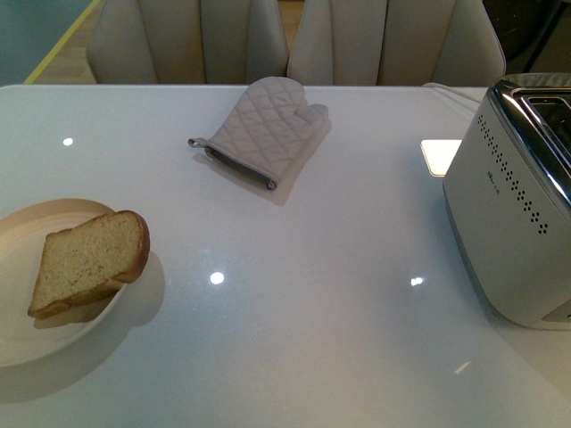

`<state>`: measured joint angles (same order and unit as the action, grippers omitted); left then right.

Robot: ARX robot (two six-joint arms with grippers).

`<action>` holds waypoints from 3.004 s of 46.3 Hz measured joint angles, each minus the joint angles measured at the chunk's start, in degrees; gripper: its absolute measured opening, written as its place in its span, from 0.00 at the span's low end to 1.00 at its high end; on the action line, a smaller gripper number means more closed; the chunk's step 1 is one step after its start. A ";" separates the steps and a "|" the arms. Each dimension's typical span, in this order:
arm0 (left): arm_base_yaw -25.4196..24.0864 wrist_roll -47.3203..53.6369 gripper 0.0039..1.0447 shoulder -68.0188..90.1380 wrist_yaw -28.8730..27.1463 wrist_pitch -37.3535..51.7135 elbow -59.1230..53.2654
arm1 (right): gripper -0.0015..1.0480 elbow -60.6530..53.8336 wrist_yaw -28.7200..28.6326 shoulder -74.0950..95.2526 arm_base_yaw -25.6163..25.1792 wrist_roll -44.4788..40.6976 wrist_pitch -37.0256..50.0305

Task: Put bread into toaster

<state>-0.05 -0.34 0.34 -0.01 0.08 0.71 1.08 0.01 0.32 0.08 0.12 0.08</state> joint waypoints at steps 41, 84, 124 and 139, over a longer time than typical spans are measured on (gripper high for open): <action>-15.98 -22.25 0.94 83.14 7.30 20.41 27.08 | 0.92 0.00 -0.02 -0.04 0.00 0.02 -0.02; -17.49 -28.83 0.84 131.25 1.38 27.63 41.86 | 0.92 0.00 0.00 -0.04 0.00 0.00 -0.02; 5.25 -32.70 0.04 131.01 2.69 31.74 37.68 | 0.92 0.00 -0.02 -0.04 0.00 0.02 -0.02; 9.88 -36.94 0.44 128.30 3.21 32.68 35.85 | 0.92 0.00 0.00 -0.04 0.00 0.00 -0.02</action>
<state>9.82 -37.28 128.64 3.20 32.75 36.56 1.08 0.01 0.27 0.08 0.12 0.05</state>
